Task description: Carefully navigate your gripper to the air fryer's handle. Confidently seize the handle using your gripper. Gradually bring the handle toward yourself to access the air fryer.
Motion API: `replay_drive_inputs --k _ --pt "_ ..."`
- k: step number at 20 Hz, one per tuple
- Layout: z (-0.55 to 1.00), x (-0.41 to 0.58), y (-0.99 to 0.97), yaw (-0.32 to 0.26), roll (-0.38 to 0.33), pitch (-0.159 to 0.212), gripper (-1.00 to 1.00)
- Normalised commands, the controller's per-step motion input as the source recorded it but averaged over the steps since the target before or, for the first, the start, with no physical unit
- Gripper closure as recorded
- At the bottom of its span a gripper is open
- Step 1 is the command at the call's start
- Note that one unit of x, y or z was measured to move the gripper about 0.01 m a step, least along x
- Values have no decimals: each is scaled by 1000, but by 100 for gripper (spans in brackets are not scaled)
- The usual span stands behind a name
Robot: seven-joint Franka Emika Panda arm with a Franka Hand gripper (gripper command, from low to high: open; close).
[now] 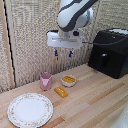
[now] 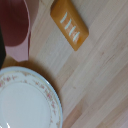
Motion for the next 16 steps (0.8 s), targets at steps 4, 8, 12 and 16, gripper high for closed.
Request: replay_drive_inputs --k 4,8,12,16 --pt "56 96 2 -209 -315 -36 -100" --pt "67 0 6 -164 -369 -12 -100" --pt "36 -3 0 -130 -375 -28 -100" --pt "0 -49 0 -72 -375 -66 -100"
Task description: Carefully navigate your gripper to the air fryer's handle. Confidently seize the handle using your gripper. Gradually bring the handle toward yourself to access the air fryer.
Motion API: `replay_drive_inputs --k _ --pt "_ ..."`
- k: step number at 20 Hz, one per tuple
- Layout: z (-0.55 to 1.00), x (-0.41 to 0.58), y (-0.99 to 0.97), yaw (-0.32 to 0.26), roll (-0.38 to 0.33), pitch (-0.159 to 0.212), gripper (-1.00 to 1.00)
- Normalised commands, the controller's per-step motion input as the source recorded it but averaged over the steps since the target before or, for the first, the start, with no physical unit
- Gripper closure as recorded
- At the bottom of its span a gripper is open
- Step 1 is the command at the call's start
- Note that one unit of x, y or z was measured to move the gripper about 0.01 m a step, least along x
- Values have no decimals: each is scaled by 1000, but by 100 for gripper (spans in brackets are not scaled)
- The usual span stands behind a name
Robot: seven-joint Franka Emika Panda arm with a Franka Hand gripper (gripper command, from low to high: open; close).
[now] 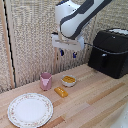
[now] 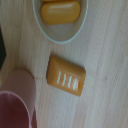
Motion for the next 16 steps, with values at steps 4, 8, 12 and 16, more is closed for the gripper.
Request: replay_drive_inputs --k 4,8,12,16 --pt "-21 -26 0 -56 -375 -67 -100" --pt "-44 -15 -1 -18 -375 -67 -100" --pt "-152 6 -69 0 -375 -38 -100" --pt "-209 16 -153 4 -375 -46 -100"
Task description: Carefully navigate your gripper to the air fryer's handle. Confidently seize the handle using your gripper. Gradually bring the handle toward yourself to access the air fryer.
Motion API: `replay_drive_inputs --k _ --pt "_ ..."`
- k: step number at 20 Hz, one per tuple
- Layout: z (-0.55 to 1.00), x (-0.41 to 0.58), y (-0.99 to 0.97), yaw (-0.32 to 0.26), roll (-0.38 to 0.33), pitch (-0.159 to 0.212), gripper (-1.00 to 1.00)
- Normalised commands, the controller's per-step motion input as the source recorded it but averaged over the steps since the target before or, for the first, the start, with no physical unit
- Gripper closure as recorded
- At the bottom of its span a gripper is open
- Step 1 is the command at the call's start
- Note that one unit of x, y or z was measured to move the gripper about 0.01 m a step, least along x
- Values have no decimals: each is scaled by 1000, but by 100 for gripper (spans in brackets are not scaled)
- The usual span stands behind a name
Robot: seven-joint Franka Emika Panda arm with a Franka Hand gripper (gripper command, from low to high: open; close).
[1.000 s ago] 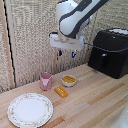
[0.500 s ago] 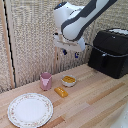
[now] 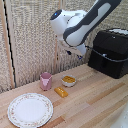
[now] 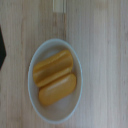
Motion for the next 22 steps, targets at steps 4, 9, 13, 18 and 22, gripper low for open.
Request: replay_drive_inputs --k 4,9,13,18,22 --pt "-250 0 -205 55 -332 -60 -100" --pt "-220 0 -267 145 -325 -76 -100" --pt "-323 -7 -335 219 -219 -53 -100" --pt "-373 -58 -477 167 -94 -59 -100" --pt "-248 -171 -601 73 -21 -96 -100"
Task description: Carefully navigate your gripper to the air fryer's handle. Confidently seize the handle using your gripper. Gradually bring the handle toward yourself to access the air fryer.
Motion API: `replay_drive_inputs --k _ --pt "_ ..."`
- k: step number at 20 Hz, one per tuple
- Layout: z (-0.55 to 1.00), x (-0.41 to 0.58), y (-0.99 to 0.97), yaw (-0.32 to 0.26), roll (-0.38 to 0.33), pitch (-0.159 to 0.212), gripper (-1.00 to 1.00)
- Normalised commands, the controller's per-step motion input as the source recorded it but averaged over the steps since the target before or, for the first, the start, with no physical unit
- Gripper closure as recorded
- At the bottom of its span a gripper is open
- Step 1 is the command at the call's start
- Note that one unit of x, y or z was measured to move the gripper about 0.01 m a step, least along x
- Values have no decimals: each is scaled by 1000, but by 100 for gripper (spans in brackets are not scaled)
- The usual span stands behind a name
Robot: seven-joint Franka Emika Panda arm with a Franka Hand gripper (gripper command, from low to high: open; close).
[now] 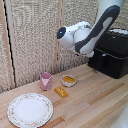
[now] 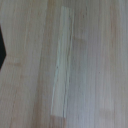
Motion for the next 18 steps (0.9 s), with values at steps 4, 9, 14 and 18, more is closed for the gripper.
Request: replay_drive_inputs --k 4,9,14,18 --pt "-176 -153 -636 0 0 -136 -100" --pt "-163 -126 -655 -1 0 -124 -100" --pt "-148 -27 -682 23 0 -33 -100" --pt "-161 0 -582 49 0 -21 -100"
